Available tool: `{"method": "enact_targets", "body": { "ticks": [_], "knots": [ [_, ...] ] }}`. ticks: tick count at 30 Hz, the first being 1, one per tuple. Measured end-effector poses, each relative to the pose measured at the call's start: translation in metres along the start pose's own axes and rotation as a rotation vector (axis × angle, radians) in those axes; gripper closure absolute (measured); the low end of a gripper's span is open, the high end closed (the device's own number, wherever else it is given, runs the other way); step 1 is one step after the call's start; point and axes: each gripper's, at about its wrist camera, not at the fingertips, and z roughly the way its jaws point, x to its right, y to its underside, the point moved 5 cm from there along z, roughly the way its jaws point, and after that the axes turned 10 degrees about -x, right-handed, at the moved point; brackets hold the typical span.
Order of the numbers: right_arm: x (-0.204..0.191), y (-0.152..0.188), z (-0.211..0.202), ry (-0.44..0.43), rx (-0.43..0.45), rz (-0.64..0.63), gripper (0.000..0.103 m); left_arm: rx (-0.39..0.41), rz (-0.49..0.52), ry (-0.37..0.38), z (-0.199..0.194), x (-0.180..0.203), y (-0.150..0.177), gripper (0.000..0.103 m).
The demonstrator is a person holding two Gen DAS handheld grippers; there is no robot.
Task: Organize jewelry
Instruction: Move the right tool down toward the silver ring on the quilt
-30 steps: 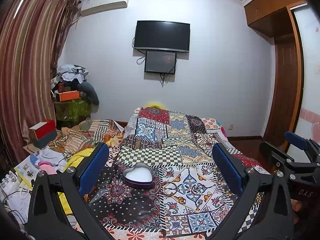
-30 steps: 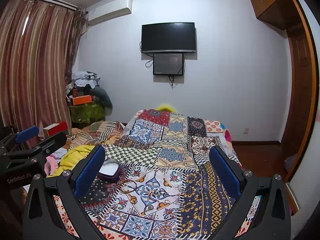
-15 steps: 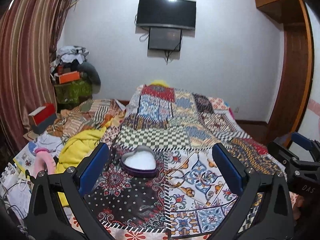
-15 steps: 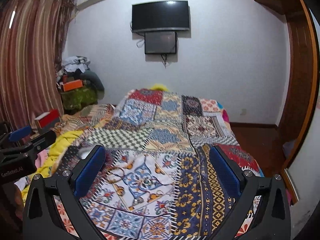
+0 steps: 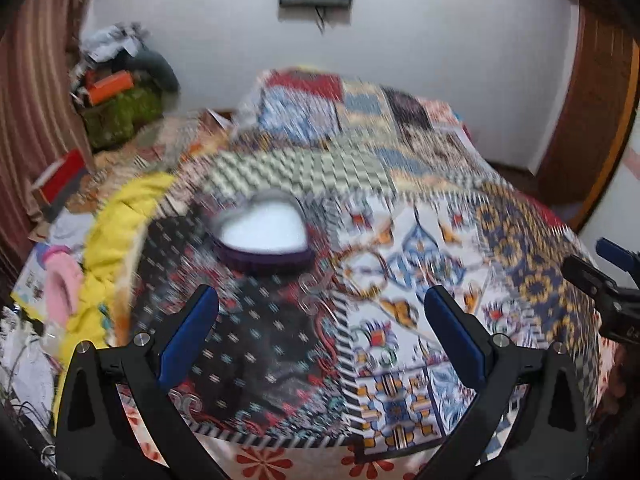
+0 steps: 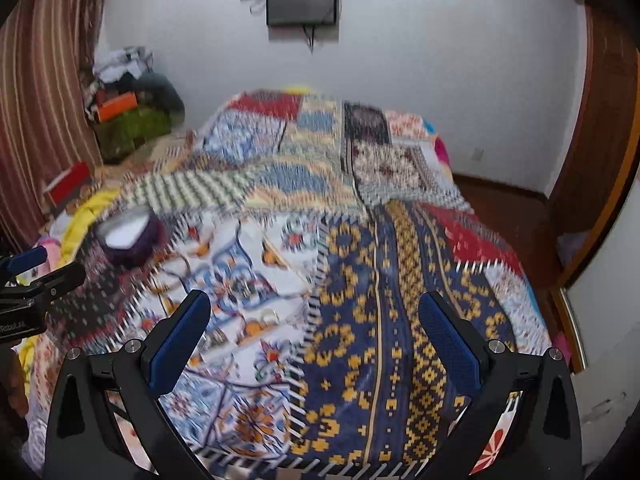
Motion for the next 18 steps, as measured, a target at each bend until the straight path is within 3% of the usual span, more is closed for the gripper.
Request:
{"method": "enact_targets", "body": {
  "ticks": [6, 14, 18],
  "knots": [
    [-0.005, 0.010, 0.019, -0.028, -0.083, -0.034, 0.000, -0.096, 0.059, 0.054, 0.029, 0.018, 0.016, 0.003],
    [-0.034, 0.018, 0.037, -0.163, -0.159, -0.096, 0.001, -0.167, 0.070, 0.111, 0.045, 0.022, 0.028, 0.017],
    [-0.047, 0.022, 0.048, -0.214, -0.202, -0.114, 0.008, -0.197, 0.054, 0.124, 0.050, 0.013, 0.034, 0.028]
  ]
}}
